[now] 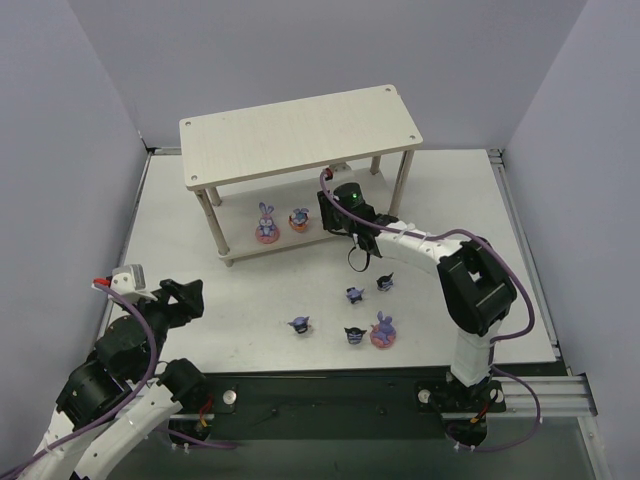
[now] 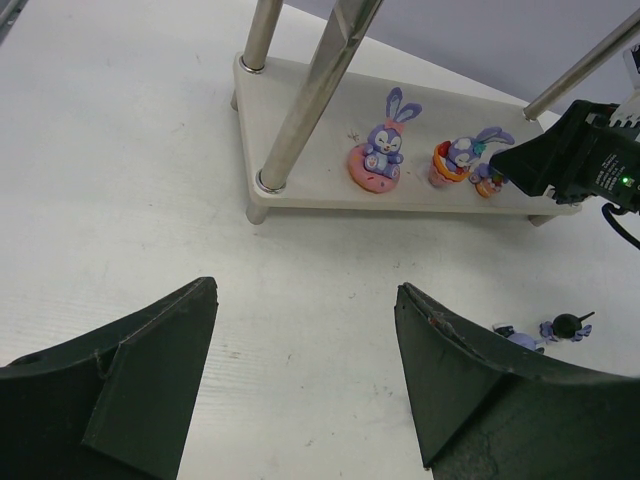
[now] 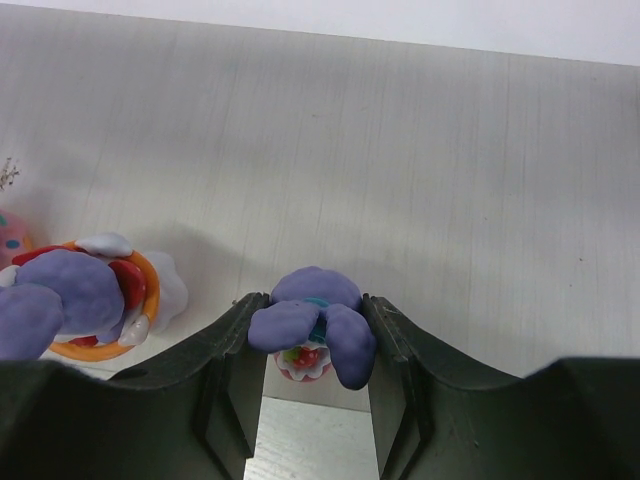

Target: Place and organize the plastic toys onto the shelf

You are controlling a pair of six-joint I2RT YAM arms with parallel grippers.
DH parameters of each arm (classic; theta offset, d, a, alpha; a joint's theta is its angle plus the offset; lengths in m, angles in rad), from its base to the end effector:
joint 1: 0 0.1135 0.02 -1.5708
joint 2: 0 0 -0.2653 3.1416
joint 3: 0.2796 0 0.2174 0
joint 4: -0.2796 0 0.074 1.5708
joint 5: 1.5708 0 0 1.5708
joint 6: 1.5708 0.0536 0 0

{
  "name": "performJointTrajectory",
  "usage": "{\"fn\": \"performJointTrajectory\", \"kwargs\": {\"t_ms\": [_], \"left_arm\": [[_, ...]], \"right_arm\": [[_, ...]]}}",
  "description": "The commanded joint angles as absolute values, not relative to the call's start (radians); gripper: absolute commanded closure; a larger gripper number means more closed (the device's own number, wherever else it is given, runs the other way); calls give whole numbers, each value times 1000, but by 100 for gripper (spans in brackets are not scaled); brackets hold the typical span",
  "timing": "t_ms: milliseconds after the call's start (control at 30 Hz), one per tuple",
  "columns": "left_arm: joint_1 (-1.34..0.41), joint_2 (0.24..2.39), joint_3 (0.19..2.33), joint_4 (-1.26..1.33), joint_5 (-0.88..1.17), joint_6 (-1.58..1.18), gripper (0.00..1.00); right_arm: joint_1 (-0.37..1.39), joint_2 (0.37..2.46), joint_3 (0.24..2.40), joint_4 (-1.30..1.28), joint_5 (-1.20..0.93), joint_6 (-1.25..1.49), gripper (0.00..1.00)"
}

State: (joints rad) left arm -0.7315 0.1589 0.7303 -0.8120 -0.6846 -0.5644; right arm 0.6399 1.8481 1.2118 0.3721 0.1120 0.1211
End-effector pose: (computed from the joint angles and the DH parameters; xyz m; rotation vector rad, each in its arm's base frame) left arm 0.0327 0.0162 0.2914 -0.3320 1.7361 -0.3222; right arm 0.3398 0.2455 0.2595 -0.3985 1.8117 0.4304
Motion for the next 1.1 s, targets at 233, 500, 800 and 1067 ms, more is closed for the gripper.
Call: {"fn": "performJointTrajectory", "kwargs": {"t_ms": [233,500,800,1067], "left_arm": [[-735,173,738,-804,-698,-555,18],[-735,176,739,-805,-696,-557,18],[-735,173,738,-805,-696,-558,18],[-735,167,738,-802,-692,-558,18]], "right_arm": [[634,1841,1241,422,132,72,61],[634,1818,1221,440,156,69,32],[637,1747,1175,449,190,89,26],[656,1582,1043,443,199,112,24]]}}
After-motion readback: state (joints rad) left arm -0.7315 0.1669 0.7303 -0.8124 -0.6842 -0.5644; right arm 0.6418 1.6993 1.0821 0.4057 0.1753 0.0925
